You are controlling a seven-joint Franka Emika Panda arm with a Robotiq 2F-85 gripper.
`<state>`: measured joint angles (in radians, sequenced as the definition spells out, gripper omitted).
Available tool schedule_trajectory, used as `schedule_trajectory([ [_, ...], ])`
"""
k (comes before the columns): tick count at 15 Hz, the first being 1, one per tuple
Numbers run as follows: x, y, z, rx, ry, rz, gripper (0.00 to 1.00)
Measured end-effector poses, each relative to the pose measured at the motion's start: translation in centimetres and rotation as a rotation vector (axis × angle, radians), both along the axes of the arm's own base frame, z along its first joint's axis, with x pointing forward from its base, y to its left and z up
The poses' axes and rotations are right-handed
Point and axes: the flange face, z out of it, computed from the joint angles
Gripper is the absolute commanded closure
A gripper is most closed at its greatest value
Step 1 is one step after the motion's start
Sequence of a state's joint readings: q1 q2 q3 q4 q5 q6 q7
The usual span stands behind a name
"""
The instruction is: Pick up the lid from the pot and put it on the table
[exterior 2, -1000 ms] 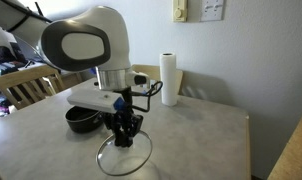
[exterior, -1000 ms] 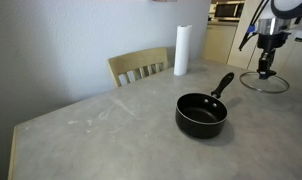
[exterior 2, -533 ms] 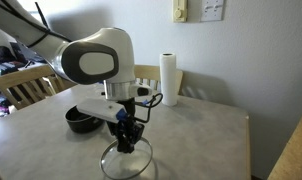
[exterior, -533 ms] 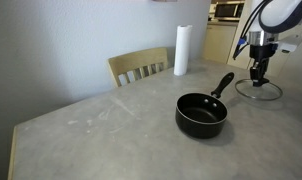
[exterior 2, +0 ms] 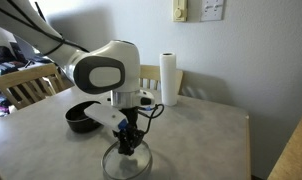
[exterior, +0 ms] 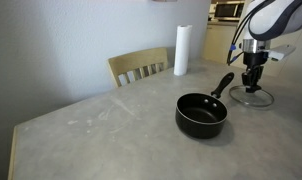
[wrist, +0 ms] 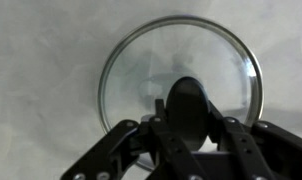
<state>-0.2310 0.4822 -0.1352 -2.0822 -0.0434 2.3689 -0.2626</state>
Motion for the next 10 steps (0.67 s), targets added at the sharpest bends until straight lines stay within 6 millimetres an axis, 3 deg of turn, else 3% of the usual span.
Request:
schedule_trajectory([
  [4, 0.21, -0.63, -0.45, 0.007, -0.022, -0.030, 0.83],
  [5, 0.26, -0.72, -0.47, 0.005, -0.029, -0.030, 0.35],
  [6, 0.33, -0.77, -0.46, 0.003, -0.036, -0.025, 0.34],
  [10, 0.71, -0.74, -0.23, -0.001, -0.062, 0.010, 0.09],
])
